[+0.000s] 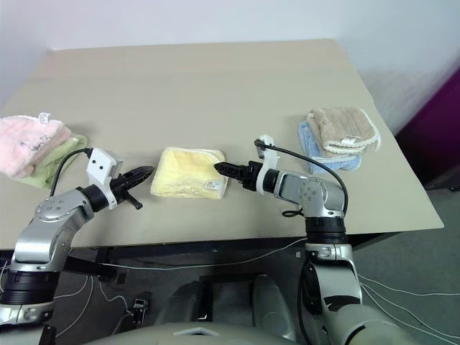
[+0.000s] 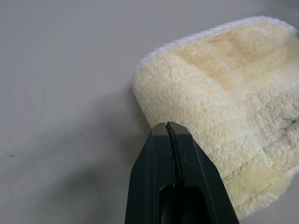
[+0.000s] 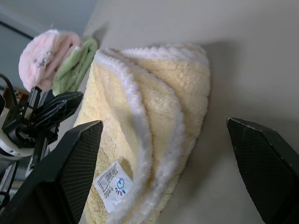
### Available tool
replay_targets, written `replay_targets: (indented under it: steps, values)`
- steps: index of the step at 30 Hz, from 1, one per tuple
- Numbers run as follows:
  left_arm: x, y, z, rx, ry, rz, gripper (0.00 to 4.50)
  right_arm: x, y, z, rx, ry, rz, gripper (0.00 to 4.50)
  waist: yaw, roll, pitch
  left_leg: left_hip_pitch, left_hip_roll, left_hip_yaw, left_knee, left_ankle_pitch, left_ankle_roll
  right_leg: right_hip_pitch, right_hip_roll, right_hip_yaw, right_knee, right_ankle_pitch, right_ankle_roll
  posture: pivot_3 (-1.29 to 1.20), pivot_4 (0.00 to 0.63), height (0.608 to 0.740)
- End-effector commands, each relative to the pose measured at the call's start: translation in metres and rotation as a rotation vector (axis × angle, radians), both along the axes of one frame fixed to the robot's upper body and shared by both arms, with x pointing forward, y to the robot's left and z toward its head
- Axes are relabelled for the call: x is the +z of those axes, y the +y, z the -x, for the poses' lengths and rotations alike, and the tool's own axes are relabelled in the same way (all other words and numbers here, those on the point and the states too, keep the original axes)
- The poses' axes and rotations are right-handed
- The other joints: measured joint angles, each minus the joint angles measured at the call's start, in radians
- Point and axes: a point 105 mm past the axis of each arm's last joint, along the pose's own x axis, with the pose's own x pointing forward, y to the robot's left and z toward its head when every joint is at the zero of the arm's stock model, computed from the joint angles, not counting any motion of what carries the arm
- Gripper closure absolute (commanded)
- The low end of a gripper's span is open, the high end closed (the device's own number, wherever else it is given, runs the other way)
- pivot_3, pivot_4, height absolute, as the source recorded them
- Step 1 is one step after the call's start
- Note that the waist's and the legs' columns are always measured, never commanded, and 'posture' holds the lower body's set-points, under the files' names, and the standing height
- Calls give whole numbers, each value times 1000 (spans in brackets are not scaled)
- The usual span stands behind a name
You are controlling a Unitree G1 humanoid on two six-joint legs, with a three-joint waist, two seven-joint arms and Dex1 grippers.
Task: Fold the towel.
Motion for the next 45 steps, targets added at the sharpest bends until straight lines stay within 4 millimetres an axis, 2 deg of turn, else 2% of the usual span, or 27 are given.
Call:
replay_targets:
  steps: [1, 7, 10, 17, 21, 25, 28, 33, 37, 41, 45]
  values:
    - [14, -4, 2, -19, -63, -3, 4500, -9, 31, 13, 119, 38, 6, 50, 0, 0, 0, 0, 0, 0, 0, 0, 0, 0, 0, 0, 0, 0, 0, 0, 150, 740]
    - [12, -5, 3, -21, -61, -1, 4500, -5, 45, 15, 168, 18, 6, 50, 1, 0, 0, 0, 0, 0, 0, 0, 0, -1, 0, 0, 0, 0, 0, 0, 150, 740]
    - [12, -5, 3, -20, -62, -1, 4500, -6, 45, 15, 170, 19, 3, 635, 4, 0, 0, 0, 0, 0, 0, 0, 0, -1, 0, 0, 0, 0, 0, 0, 150, 740]
    - [12, -6, 2, -20, -62, -1, 4500, -4, 38, 14, 154, 18, -18, 3052, 8, 0, 0, -2, -1, 0, 0, 0, -1, -2, -1, 0, 0, 0, 0, 0, 150, 740]
    - [11, -7, 1, -24, -62, -2, 4500, 5, 34, 13, 138, -1, -58, 4375, 7, 0, 0, -2, -1, 0, 0, 1, -1, -1, -1, 0, 0, 0, 0, 0, 150, 740]
    - [11, -8, 1, -28, -61, -3, 4500, 26, 28, 10, 106, -61, -126, 4468, 15, 0, 0, -2, -1, 0, 0, 1, -1, -1, -1, 0, 0, 0, 0, 0, 150, 740]
    - [10, -11, 2, -33, -61, -4, 4500, 49, 13, 2, 21, -145, -157, 4468, 25, 0, 0, -3, -1, 0, 0, 1, -1, -3, -2, 0, 0, 0, 0, 0, 150, 740]
    - [7, -17, 2, -44, -60, 1, 4500, 109, -46, -18, -235, -301, -213, 4468, 35, 1, 1, -3, -2, 0, 1, 1, -1, -2, -2, -1, 0, 0, 0, 0, 150, 740]
    - [3, -26, -1, -73, -51, 16, 4500, 153, -122, -33, -571, -389, -251, 4468, 43, 1, 1, -3, -3, 0, 0, 1, -1, -2, -3, -1, -1, 0, 0, 0, 150, 740]
    - [0, -36, -7, -108, -47, 13, 4500, 167, -188, -34, -865, -385, -253, 4468, 55, 1, 1, -4, -3, 0, 0, 1, -1, -2, -3, -1, -1, 0, 0, 0, 150, 740]
    - [-1, -42, -13, -135, -47, 18, 4500, 169, -240, -20, -1087, -348, -268, 4468, 55, 1, 1, -4, -3, 1, 0, 1, -1, -2, -3, 0, -1, 0, 0, 0, 150, 740]
